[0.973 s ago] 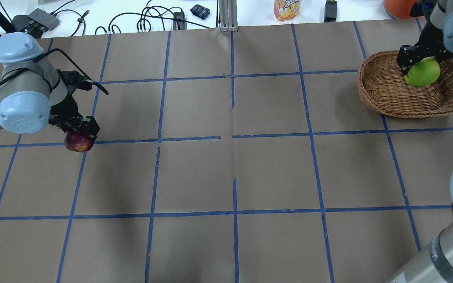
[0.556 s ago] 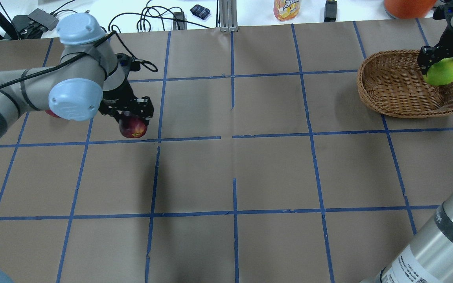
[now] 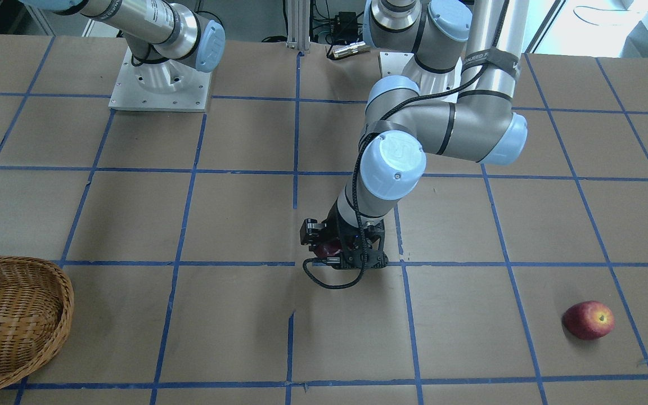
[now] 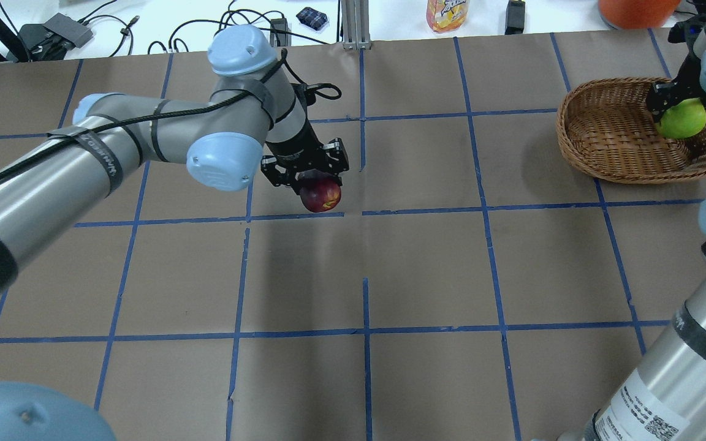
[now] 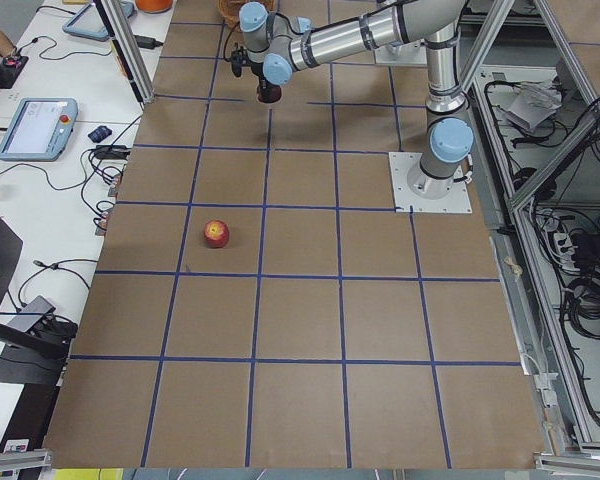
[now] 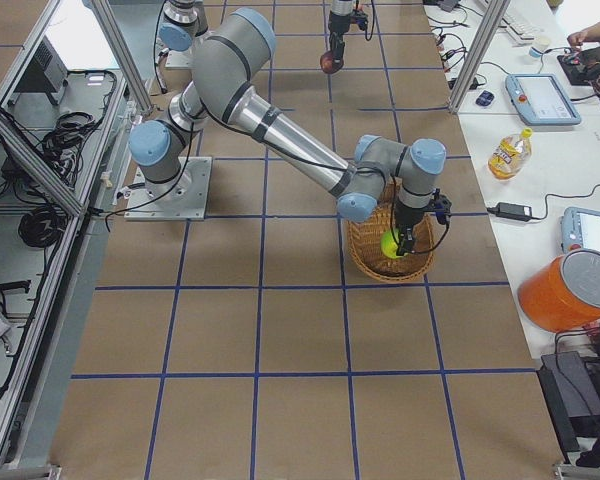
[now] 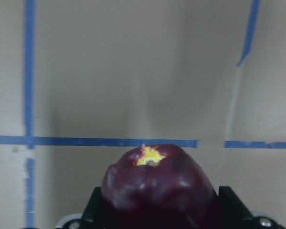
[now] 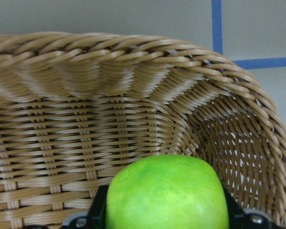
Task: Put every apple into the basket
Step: 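Carry the dark apple to the table center with the left gripper and release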
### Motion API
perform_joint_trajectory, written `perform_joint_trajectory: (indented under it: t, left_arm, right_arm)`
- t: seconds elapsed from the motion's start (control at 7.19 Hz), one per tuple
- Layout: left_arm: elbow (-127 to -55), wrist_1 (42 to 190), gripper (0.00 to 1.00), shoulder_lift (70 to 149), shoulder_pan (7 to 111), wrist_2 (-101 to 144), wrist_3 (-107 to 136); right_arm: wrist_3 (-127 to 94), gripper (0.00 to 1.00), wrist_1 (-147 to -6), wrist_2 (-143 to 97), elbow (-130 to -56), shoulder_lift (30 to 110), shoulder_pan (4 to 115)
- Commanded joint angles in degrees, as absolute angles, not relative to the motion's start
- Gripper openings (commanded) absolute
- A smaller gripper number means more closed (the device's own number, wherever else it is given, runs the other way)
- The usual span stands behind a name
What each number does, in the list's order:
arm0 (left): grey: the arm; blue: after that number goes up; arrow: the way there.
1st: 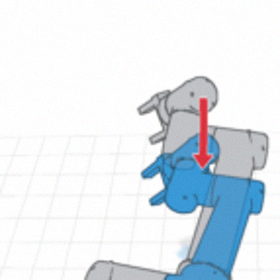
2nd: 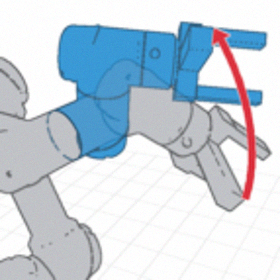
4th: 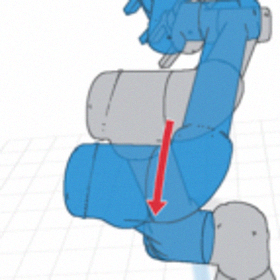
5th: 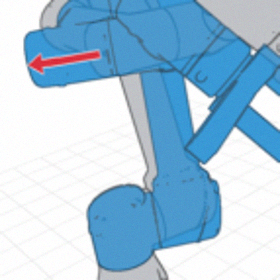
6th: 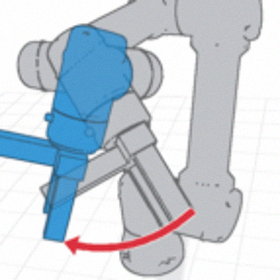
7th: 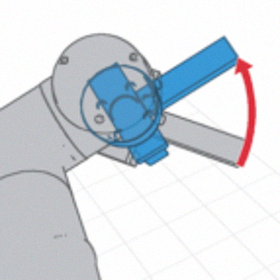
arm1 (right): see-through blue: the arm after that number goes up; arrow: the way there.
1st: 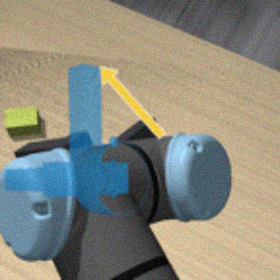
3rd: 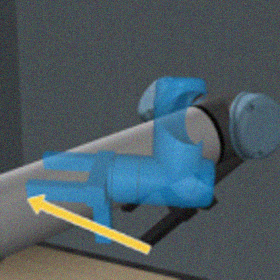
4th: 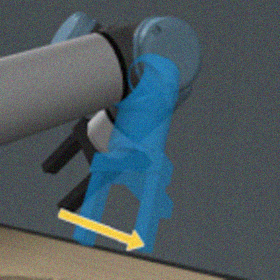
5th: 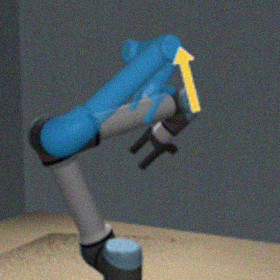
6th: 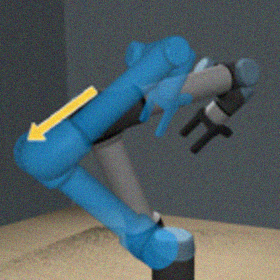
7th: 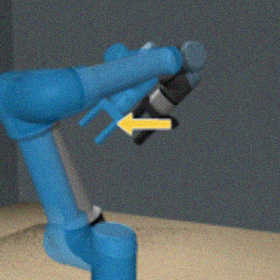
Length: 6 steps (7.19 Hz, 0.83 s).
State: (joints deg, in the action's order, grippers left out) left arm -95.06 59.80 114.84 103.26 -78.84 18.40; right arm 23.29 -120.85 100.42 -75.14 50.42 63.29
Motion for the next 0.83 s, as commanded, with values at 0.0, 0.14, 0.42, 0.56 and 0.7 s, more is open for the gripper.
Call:
perform_joint_trajectory:
  t: [0.0, 0.14, 0.42, 0.56, 0.7]
  left_arm:
    - [-96.0, 54.1, 0.14, 118.1, 108.1, -79.3, 21.8]
    - [-96.2, 54.1, 0.30, 118.6, 108.1, -79.3, 21.7]
    - [-96.0, 53.8, 1.00, 120.1, 108.1, -79.2, 22.4]
    - [-95.4, 53.9, 1.00, 120.0, 108.1, -79.2, 22.3]
    - [-95.2, 53.9, 1.00, 119.4, 108.1, -79.3, 22.2]
  right_arm:
    - [23.8, 0.06, -121.8, 101.7, -75.4, 50.0, 63.3]
    - [27.0, 0.06, -123.2, 103.7, -75.9, 50.0, 63.3]
    - [27.5, 0.95, -123.8, 103.3, -75.9, 49.9, 63.3]
    - [27.7, 1.00, -123.8, 103.2, -75.8, 50.0, 63.3]
    - [27.6, 1.00, -123.3, 103.2, -75.5, 50.3, 63.3]
